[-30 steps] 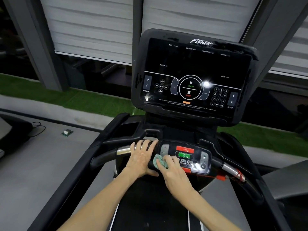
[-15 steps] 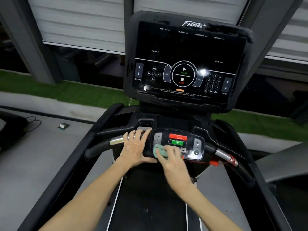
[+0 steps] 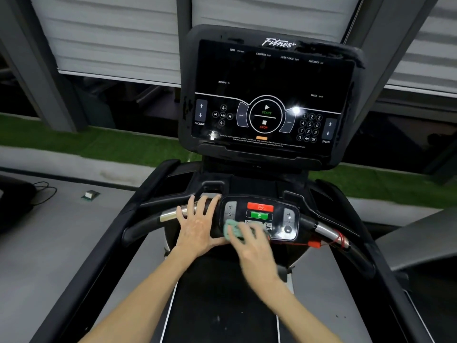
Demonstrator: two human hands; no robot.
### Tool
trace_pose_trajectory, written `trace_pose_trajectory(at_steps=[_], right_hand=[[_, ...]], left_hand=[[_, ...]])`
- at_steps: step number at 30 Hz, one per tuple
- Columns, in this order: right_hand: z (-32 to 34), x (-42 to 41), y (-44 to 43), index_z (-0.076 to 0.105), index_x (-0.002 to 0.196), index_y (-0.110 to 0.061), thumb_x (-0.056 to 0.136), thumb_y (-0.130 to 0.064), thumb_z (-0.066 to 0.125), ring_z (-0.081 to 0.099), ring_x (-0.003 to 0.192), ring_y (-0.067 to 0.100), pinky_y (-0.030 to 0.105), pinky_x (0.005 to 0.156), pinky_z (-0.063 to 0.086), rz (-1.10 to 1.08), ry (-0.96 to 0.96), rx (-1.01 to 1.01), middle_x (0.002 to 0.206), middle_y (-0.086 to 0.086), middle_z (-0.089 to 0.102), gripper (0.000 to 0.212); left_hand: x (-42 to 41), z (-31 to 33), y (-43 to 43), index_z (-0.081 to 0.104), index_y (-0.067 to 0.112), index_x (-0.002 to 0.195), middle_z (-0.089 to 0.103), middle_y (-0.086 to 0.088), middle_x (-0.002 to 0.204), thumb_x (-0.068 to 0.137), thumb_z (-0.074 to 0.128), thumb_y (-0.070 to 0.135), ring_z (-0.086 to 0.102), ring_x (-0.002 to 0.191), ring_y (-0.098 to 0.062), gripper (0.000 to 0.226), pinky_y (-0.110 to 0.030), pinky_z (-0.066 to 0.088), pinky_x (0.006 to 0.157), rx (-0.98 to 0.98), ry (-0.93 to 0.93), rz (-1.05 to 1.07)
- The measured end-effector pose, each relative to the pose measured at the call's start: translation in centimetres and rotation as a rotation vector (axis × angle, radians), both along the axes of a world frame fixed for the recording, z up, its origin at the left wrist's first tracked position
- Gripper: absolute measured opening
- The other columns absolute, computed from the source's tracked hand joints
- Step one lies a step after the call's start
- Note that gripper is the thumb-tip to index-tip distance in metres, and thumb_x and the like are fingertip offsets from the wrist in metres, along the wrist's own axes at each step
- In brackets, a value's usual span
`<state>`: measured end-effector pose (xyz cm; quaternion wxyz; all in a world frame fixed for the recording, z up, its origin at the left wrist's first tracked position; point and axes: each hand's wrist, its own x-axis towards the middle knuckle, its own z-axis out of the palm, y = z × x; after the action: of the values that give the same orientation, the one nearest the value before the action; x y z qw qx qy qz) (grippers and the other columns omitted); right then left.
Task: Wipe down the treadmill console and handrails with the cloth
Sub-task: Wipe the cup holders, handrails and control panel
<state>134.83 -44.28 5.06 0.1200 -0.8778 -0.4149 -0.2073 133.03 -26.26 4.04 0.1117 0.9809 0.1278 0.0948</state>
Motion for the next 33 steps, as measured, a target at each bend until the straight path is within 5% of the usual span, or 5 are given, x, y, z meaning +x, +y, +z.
trace_pose_trajectory(at_steps=[3,7,18,27,33], right_hand=[[0.6,-0.6,3.1,0.062,0.122,-0.009,0.070,-0.002,0.075,0.054,0.104,0.033,0.044,0.090,0.051,0.079,0.015,0.000,0.119,0.013,0.057,0.055],[0.3,0.9,-2.5,0.062,0.125,-0.008,0.067,0.003,0.072,0.048,0.112,0.031,0.043,0.096,0.050,0.044,0.003,-0.068,0.125,0.012,0.055,0.059],[0.3,0.2,-0.2,0.065,0.120,-0.010,0.062,0.004,0.076,0.043,0.113,0.030,0.038,0.091,0.054,0.082,0.036,0.028,0.123,0.010,0.046,0.060],[-1.0,4.0,-10.6,0.069,0.113,-0.005,0.063,0.023,0.068,0.045,0.114,0.032,0.034,0.089,0.050,-0.031,0.006,0.126,0.123,0.011,0.047,0.057],[2.1,7.6,-5.0,0.063,0.123,-0.003,0.069,0.022,0.069,0.040,0.133,0.035,0.048,0.104,0.042,-0.107,0.069,0.291,0.134,0.020,0.054,0.060]], left_hand=[[0.0,-0.1,0.3,-0.014,0.037,0.144,0.021,-0.008,0.159,0.068,0.066,0.065,0.009,0.147,-0.039,0.114,-0.069,0.012,0.111,-0.007,-0.012,-0.010],[0.1,-0.1,0.3,0.001,0.032,0.152,0.021,-0.005,0.157,0.061,0.061,0.080,0.010,0.146,-0.036,0.119,-0.067,0.011,0.111,0.011,-0.003,-0.007],[0.1,0.7,-0.2,-0.002,0.028,0.154,0.018,-0.005,0.156,0.059,0.061,0.083,0.011,0.146,-0.034,0.126,-0.065,0.012,0.112,0.018,0.063,0.012],[0.2,1.1,-0.6,-0.003,0.026,0.155,0.020,-0.005,0.156,0.061,0.061,0.083,0.012,0.146,-0.034,0.127,-0.065,0.012,0.112,0.044,0.081,0.020],[0.0,1.8,-0.1,-0.008,0.027,0.154,0.012,-0.003,0.158,0.062,0.062,0.081,0.004,0.148,-0.034,0.127,-0.065,0.008,0.113,0.005,0.126,-0.023]])
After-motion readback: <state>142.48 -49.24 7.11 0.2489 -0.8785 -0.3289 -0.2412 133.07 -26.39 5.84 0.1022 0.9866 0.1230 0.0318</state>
